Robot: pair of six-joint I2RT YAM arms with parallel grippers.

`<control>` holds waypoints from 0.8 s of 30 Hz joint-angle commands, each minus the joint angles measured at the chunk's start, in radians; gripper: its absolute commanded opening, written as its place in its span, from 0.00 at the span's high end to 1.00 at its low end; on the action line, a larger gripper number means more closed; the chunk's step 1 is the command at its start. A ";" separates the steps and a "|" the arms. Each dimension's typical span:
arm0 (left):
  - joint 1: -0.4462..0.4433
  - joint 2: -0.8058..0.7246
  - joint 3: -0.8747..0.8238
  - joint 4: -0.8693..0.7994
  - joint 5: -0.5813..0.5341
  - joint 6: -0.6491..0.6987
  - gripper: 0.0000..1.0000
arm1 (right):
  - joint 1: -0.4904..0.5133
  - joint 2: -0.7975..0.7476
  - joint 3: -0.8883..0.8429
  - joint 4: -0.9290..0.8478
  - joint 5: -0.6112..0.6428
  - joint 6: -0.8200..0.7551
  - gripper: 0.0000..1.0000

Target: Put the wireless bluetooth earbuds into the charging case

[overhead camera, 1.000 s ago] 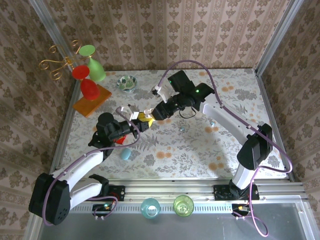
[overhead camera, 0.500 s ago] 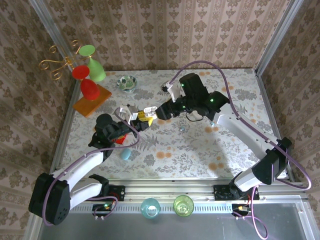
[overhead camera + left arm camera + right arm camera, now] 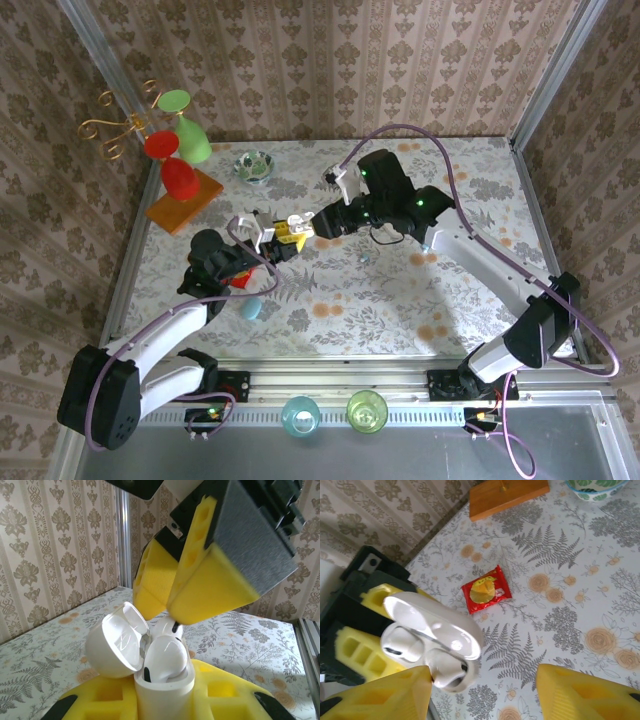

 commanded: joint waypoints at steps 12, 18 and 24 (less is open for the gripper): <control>0.000 0.013 -0.009 0.068 0.028 0.050 0.99 | -0.027 -0.043 -0.038 0.099 -0.093 0.063 0.37; 0.000 0.033 -0.036 0.130 0.031 0.096 0.99 | -0.028 -0.030 -0.040 0.160 -0.153 0.115 0.28; 0.000 0.043 -0.047 0.153 0.055 0.131 0.99 | -0.020 0.001 -0.028 0.188 -0.158 0.165 0.23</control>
